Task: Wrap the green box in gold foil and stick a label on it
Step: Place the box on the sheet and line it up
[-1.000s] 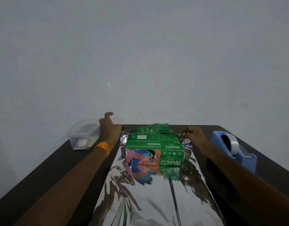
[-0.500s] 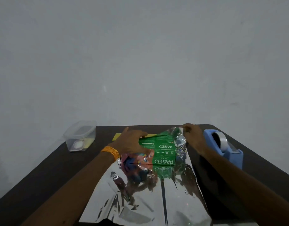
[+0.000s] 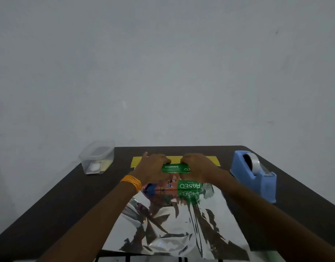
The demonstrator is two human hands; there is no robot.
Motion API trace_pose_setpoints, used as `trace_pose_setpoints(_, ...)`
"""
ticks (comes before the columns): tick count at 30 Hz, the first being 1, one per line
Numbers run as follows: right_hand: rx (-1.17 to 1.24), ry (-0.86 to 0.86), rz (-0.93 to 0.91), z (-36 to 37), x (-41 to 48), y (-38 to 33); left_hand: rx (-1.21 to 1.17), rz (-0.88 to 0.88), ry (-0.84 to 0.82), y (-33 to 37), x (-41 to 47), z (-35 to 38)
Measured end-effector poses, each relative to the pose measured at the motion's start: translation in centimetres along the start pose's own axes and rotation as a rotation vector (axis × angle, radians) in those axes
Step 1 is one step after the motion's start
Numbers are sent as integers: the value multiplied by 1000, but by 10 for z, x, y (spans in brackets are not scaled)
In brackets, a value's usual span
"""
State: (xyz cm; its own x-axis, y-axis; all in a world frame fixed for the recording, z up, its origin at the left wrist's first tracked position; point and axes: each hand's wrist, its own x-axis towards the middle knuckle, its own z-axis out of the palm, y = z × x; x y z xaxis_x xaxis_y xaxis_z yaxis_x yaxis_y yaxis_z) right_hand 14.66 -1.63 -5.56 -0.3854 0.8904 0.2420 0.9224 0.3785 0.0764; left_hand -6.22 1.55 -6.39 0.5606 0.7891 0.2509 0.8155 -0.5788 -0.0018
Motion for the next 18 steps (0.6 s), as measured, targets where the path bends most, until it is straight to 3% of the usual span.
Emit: trace_pose_setpoints(18, -175, 207, 11, 7, -27, -14, 160, -16, 106, 21, -26, -2)
